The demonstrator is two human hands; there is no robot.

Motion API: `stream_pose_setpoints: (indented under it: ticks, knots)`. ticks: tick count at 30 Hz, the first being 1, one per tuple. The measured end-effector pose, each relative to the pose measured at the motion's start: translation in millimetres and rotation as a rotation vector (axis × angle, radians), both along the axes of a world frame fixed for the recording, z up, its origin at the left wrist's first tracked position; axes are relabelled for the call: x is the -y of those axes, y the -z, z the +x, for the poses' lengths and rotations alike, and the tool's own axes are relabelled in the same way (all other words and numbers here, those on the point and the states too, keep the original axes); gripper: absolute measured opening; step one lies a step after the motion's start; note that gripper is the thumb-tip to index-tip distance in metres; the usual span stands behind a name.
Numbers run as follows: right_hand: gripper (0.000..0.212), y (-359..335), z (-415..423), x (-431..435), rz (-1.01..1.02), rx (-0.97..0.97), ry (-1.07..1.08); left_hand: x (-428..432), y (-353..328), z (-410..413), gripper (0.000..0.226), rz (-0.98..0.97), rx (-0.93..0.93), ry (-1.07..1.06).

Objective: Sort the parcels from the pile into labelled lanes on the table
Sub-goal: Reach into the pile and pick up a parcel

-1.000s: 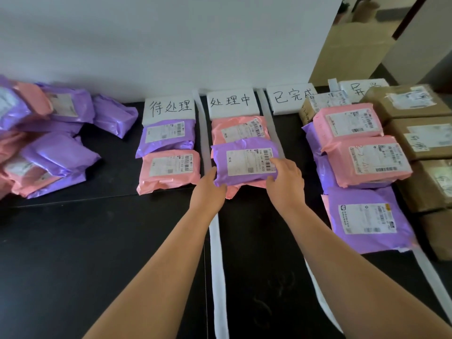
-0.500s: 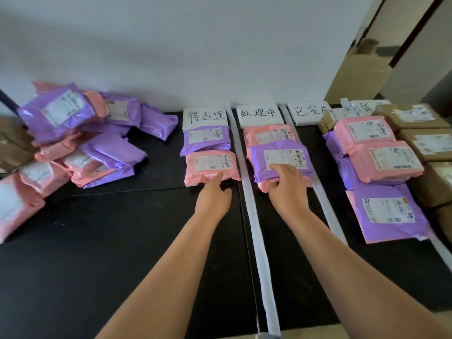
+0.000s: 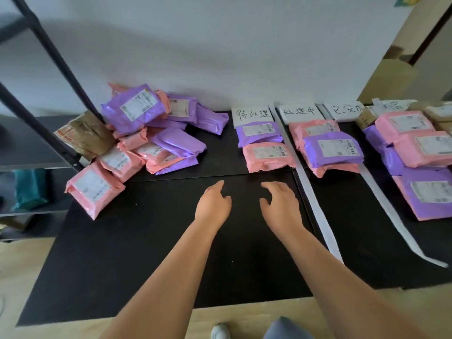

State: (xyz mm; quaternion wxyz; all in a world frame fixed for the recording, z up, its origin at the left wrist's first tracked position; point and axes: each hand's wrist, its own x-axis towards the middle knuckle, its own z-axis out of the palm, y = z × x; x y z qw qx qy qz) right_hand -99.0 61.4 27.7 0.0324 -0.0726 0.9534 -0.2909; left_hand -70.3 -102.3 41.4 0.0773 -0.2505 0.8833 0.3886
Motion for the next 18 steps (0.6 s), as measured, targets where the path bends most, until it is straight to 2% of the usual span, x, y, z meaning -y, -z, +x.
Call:
stream_pose_setpoints:
  ticks: [5,12,18]
  knots:
    - [0.044,-2,4,33,0.019,0.013,-0.074,35,5,11,0.054,-0.007,-0.01,-0.057]
    - [0.04,11,-20,80,-0.032,-0.011,-0.189,76,6,7,0.052,-0.124,-0.062,-0.183]
    - [0.038,24,-37,107,0.009,-0.014,-0.256,103,17,6,0.05,-0.143,-0.092,-0.195]
